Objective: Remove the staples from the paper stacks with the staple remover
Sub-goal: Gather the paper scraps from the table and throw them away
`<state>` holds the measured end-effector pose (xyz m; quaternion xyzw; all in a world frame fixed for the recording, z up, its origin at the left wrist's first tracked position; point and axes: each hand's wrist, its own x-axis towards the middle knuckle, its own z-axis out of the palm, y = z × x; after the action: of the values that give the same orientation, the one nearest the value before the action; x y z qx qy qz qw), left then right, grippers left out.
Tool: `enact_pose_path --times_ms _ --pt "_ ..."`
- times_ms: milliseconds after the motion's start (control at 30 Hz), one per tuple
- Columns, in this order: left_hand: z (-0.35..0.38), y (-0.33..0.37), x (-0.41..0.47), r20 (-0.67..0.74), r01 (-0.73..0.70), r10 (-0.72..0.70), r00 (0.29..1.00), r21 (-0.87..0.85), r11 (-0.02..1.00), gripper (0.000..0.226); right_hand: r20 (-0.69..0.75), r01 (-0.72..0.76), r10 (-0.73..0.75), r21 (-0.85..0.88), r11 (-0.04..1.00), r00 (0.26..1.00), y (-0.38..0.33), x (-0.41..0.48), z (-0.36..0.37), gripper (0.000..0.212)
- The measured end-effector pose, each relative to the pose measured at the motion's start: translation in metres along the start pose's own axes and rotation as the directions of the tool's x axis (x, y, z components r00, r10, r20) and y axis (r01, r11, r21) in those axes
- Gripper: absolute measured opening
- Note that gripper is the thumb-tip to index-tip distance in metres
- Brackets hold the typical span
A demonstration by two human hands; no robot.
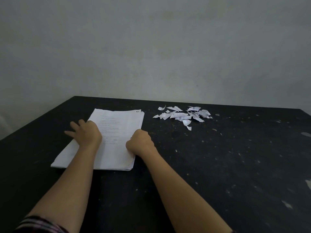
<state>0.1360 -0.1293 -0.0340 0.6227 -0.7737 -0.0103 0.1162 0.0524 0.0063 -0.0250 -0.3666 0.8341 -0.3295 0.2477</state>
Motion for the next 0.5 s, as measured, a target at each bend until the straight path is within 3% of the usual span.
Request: enact_pose_path --times_ms 133,267,433,500 --pt "-0.001 0.026 -0.014 -0.067 -0.12 0.113 0.991 -0.109 0.987 0.028 0.077 -0.044 0.033 0.14 0.989 0.996 0.001 -0.007 -0.018 0.022" --pt "-0.004 0.064 -0.043 -0.103 -0.316 0.3 0.948 -0.392 0.864 0.031 -0.017 -0.056 0.062 0.212 0.976 0.998 0.02 -0.008 -0.061 0.018" --pt "-0.005 0.111 -0.085 -0.066 -0.496 0.54 0.839 -0.502 0.708 0.025 -0.203 -0.178 0.146 -0.148 0.973 0.968 0.071 -0.008 -0.118 0.031" --pt "-0.003 0.121 -0.098 -0.031 -0.523 0.585 0.81 -0.488 0.698 0.023 -0.283 -0.259 0.191 -0.225 0.939 0.94 0.093 -0.013 -0.131 0.009"
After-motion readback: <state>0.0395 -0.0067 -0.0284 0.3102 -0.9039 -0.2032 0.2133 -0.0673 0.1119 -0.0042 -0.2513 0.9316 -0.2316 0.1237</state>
